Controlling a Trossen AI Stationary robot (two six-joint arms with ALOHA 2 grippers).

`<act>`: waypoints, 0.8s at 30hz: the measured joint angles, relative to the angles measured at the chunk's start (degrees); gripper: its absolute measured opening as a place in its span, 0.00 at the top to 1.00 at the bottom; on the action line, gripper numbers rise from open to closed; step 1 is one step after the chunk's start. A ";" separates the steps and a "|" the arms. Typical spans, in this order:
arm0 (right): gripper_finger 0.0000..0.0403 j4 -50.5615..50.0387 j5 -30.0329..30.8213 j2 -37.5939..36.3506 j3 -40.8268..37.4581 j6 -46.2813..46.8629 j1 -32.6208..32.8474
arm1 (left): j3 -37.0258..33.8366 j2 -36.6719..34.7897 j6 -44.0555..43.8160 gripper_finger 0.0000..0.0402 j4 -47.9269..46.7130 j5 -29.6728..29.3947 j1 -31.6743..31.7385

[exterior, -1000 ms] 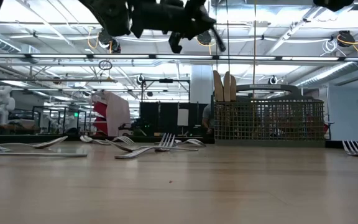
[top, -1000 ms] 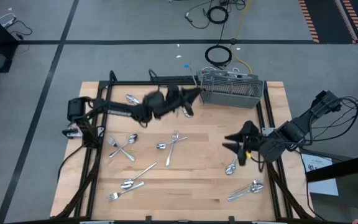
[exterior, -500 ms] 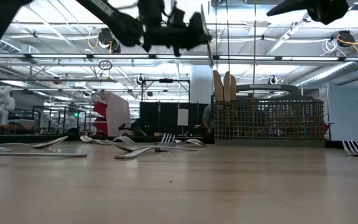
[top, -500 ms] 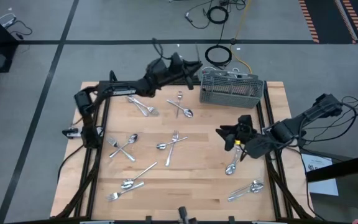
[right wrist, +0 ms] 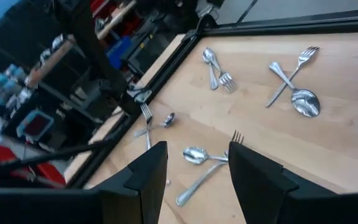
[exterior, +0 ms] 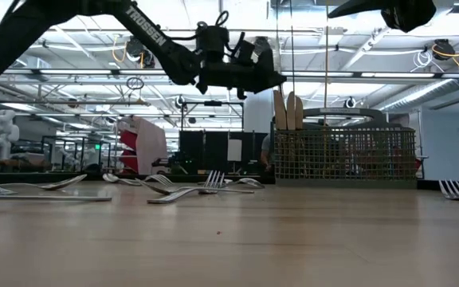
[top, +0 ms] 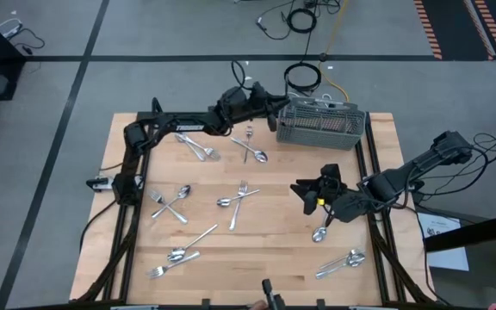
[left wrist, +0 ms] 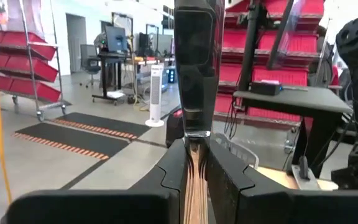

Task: Sort silverware
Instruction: Put the silver knife into the silverware basket, then put the silver spoon into the silverware basket

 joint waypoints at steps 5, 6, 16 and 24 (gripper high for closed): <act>0.60 -0.06 -1.01 0.00 0.00 -3.41 0.00 | -0.04 0.70 -0.02 0.86 -0.92 -0.04 -0.13; 0.60 -0.08 -1.78 -0.02 0.00 -4.10 0.00 | -0.04 0.69 -0.02 0.85 -0.55 -0.07 -0.16; 0.60 -0.12 -8.91 -0.11 0.00 -9.66 0.02 | -0.04 0.55 -0.07 0.72 -0.40 -3.06 -0.75; 0.60 -0.46 -14.13 -0.15 0.00 -12.15 0.02 | -0.07 0.55 -0.11 0.68 0.90 -3.04 -1.44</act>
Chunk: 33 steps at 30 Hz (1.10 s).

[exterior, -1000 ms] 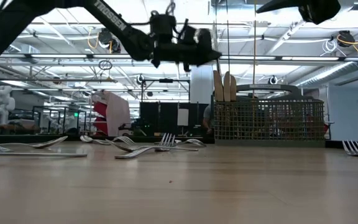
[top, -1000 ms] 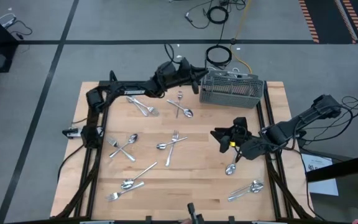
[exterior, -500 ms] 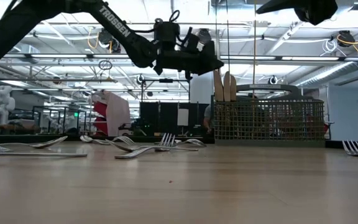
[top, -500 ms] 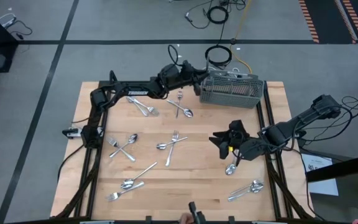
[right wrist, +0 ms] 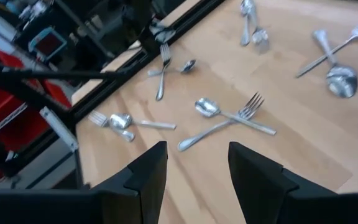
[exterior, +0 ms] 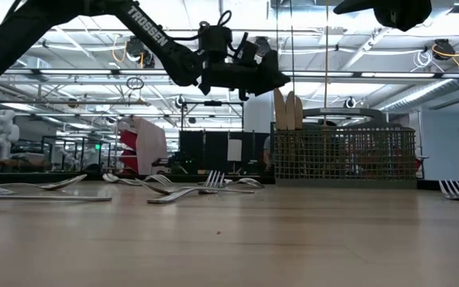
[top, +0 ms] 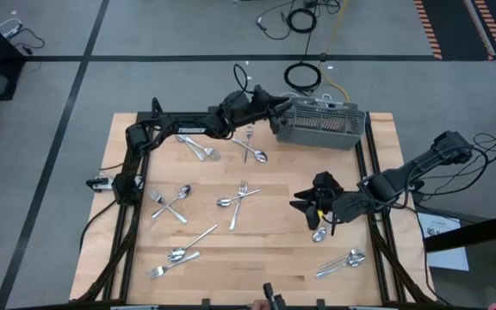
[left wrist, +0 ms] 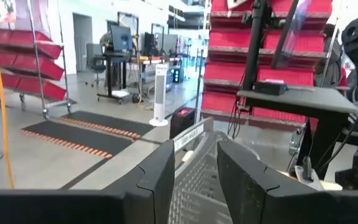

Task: Sort silverware
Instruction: Put the silver spoon into the silverware basket

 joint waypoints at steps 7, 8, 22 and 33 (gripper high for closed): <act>0.60 -1.32 -3.58 0.00 0.00 -0.07 0.00 | -0.02 -0.28 -4.95 0.68 3.33 -0.56 -0.69; 0.60 -1.74 -4.22 0.00 0.00 -0.07 0.00 | -0.02 -0.52 -6.32 0.68 3.54 -0.52 -0.81; 0.60 -3.01 -5.97 0.00 -0.02 -4.43 0.39 | -0.02 -8.24 -5.66 0.68 -2.58 8.00 -6.40; 0.60 -5.79 -7.43 -1.03 -0.03 -7.79 1.35 | -0.08 -14.33 -6.86 0.68 -29.89 18.30 -15.44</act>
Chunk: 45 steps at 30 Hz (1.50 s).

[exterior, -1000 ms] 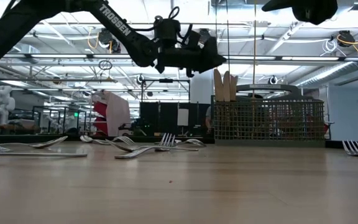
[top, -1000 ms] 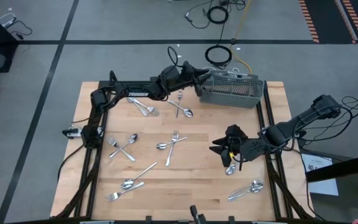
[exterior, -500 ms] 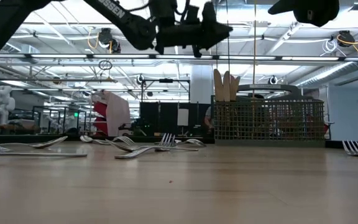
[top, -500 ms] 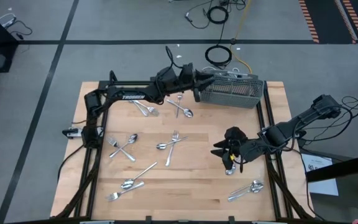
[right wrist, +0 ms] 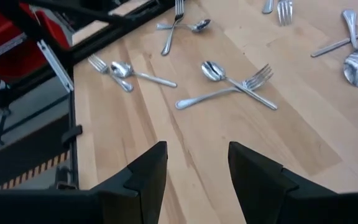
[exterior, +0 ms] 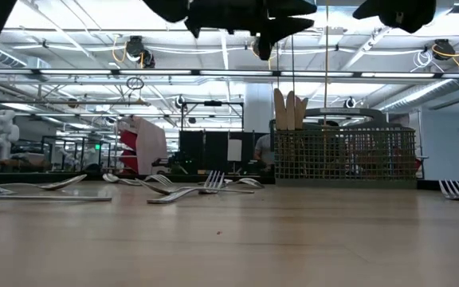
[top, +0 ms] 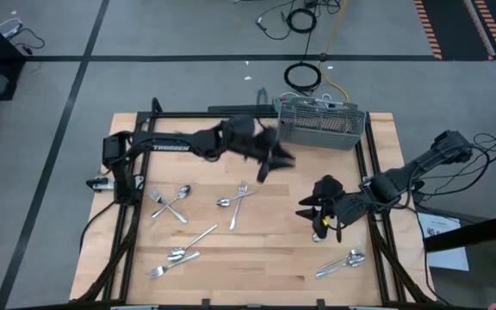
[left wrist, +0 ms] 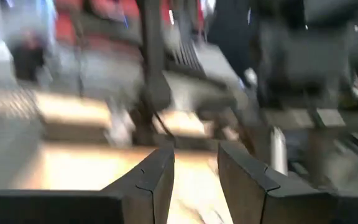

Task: Sort silverware
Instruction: Put the silver spoon into the silverware basket

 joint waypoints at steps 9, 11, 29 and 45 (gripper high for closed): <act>0.60 -3.01 0.20 -2.49 -0.01 -6.79 0.71 | -0.01 -0.25 -6.78 0.68 -21.87 -2.87 -10.32; 0.60 -3.58 0.18 -2.49 -0.01 -9.19 0.71 | -0.01 -0.23 -8.11 0.68 -29.15 -6.54 -12.38; 0.60 -4.57 0.00 -2.40 -0.01 -16.27 0.42 | -3.57 -0.77 -0.65 0.68 -58.77 -19.27 -16.55; 0.60 -13.01 0.19 2.00 -4.47 23.28 3.13 | -17.69 -3.00 11.18 0.68 -47.12 -20.07 -7.12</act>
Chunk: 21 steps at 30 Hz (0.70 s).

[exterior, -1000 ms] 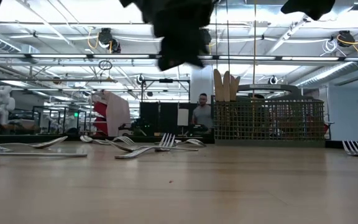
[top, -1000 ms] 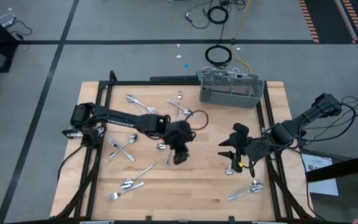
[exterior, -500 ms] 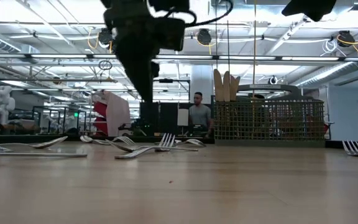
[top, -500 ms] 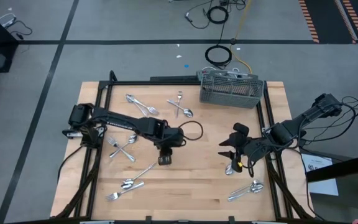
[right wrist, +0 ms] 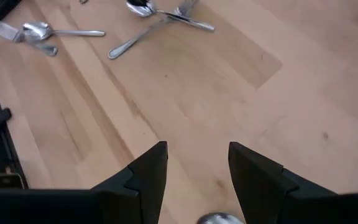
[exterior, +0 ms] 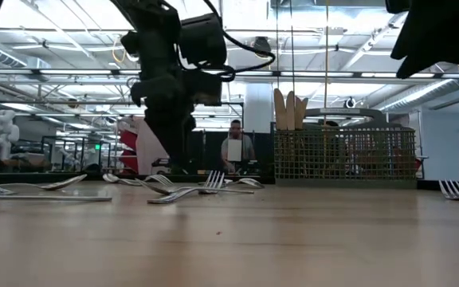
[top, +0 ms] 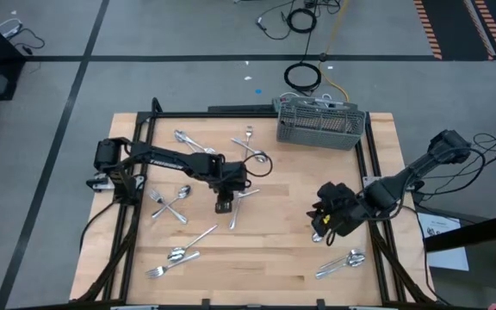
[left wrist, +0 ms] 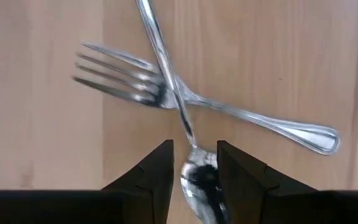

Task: Sort silverware
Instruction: Put the silver spoon into the silverware basket

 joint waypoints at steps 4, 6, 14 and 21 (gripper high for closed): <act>0.60 2.34 0.23 2.57 -0.09 5.29 0.78 | 0.00 0.00 2.09 0.68 2.67 -0.37 0.53; 0.60 3.91 0.27 4.09 -0.09 7.15 1.20 | 0.00 0.00 2.21 0.68 3.49 -0.33 0.40; 0.60 5.32 0.09 9.85 -0.09 13.51 3.27 | 0.00 0.00 3.11 0.68 3.91 -0.31 0.35; 0.60 6.67 0.09 11.58 -0.09 12.98 4.75 | -1.13 0.81 -2.61 0.68 8.16 -0.35 0.37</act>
